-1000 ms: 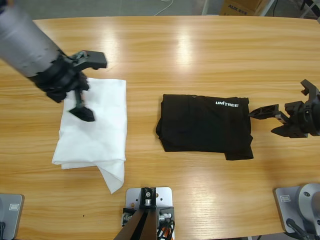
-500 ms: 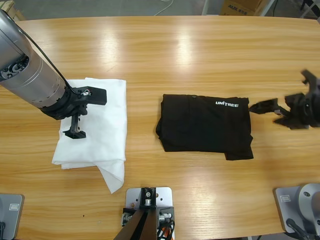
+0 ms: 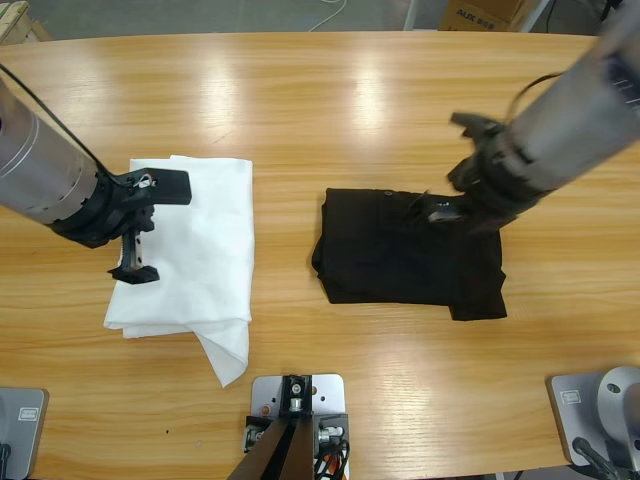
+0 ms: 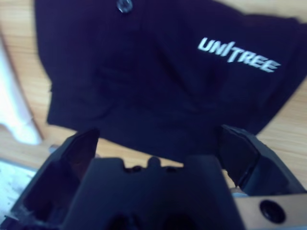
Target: Fold clothes
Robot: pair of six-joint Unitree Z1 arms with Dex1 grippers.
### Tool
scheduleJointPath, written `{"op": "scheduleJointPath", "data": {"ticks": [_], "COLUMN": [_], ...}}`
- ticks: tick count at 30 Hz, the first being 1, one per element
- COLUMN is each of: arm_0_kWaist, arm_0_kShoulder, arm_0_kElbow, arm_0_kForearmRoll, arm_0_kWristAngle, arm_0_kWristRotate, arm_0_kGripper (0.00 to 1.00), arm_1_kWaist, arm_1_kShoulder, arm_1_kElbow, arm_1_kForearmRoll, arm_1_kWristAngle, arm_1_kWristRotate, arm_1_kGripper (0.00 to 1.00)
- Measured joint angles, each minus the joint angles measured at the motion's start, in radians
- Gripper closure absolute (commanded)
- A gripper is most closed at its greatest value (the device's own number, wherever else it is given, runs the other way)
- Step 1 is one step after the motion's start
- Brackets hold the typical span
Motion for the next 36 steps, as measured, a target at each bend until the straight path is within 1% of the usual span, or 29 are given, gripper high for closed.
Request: {"op": "scheduleJointPath", "data": {"ticks": [3,12,18,23,24,26,36], "arm_0_kWaist": [0.0,0.0,0.0,0.0,0.0,0.0,0.0], "arm_0_kShoulder": [-0.012,-0.014,-0.014,-0.014,-0.014,-0.014,-0.03], "arm_0_kElbow": [0.024,0.047,0.05,0.051,0.051,0.055,0.063], "arm_0_kForearmRoll": [0.0,0.0,0.0,0.0,0.0,0.0,0.0], "arm_0_kWristAngle": [0.0,0.0,0.0,0.0,0.0,0.0,0.0], "arm_0_kWristRotate": [-0.005,-0.009,-0.009,-0.009,-0.009,-0.009,-0.011], "arm_0_kGripper": [0.0,0.0,0.0,0.0,0.0,0.0,0.0], "arm_1_kWaist": [0.01,0.014,0.014,0.014,0.014,0.014,0.049], "arm_1_kShoulder": [0.05,0.123,0.153,0.169,0.174,0.18,0.207], "arm_1_kElbow": [-0.001,0.037,0.064,0.064,0.063,0.059,0.037], "arm_1_kForearmRoll": [-0.008,-0.155,-0.172,-0.172,-0.172,-0.172,-0.166], "arm_1_kWristAngle": [-0.01,-0.022,-0.022,-0.022,-0.022,-0.023,-0.112], "arm_1_kWristRotate": [0.019,0.025,0.037,0.04,0.033,-0.02,-0.539], "arm_1_kGripper": [0.0,0.0,0.002,0.027,0.046,0.054,0.055]}}
